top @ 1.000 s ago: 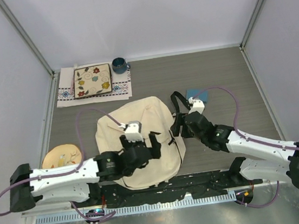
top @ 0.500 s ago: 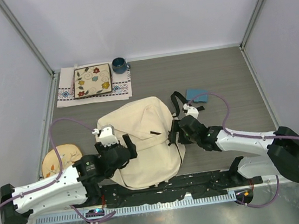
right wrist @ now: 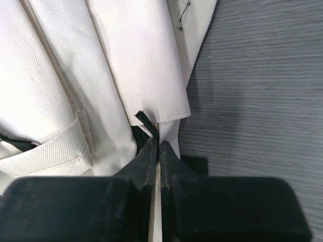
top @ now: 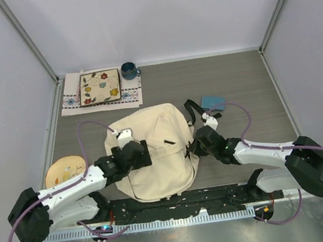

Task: Pack the student bag
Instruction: Zip the student bag at the center of the board, then move the personal item to the center of the board.

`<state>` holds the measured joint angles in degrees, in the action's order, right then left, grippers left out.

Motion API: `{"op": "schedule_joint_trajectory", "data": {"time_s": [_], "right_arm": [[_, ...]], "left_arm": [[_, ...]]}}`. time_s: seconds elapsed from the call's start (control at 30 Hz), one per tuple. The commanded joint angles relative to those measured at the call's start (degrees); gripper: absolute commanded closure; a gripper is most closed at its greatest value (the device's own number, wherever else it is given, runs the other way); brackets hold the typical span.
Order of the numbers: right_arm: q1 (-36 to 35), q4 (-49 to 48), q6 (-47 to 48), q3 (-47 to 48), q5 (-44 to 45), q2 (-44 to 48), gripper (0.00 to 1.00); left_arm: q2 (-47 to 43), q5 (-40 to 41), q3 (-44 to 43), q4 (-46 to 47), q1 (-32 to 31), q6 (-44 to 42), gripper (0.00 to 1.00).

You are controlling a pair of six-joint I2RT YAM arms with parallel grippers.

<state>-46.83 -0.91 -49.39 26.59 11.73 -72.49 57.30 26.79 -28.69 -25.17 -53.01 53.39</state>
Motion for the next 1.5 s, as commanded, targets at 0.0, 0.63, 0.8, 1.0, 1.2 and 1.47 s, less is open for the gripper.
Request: {"op": "schedule_joint_trajectory", "data": {"time_s": [0.0,0.63,0.8,1.0,1.2,1.47], "right_arm": [[0.24,-1.64,-4.22,-3.82,3.03,5.94,0.97],[11.22,10.92,3.77,3.99,4.71,17.64,0.40],[21.65,13.21,7.28,11.88,6.56,14.76,0.31],[30.56,11.90,11.41,26.19,6.90,-5.06,0.10],[33.91,13.39,15.45,43.68,6.55,-24.52,0.07],[33.82,20.68,21.26,55.68,10.42,-39.40,0.07]], "left_arm": [[7.62,-7.70,-3.73,12.33,4.05,-8.46,0.00],[0.03,-2.62,-8.06,1.36,5.55,-7.16,0.00],[-9.57,-1.82,-6.91,-0.49,5.47,-7.24,0.01],[-9.14,-3.58,-7.87,-1.46,5.55,-7.51,0.00],[-7.03,-7.18,-7.70,-0.50,5.55,-6.98,0.00],[-9.92,-6.92,-5.33,-0.06,5.47,-6.19,0.00]]}}
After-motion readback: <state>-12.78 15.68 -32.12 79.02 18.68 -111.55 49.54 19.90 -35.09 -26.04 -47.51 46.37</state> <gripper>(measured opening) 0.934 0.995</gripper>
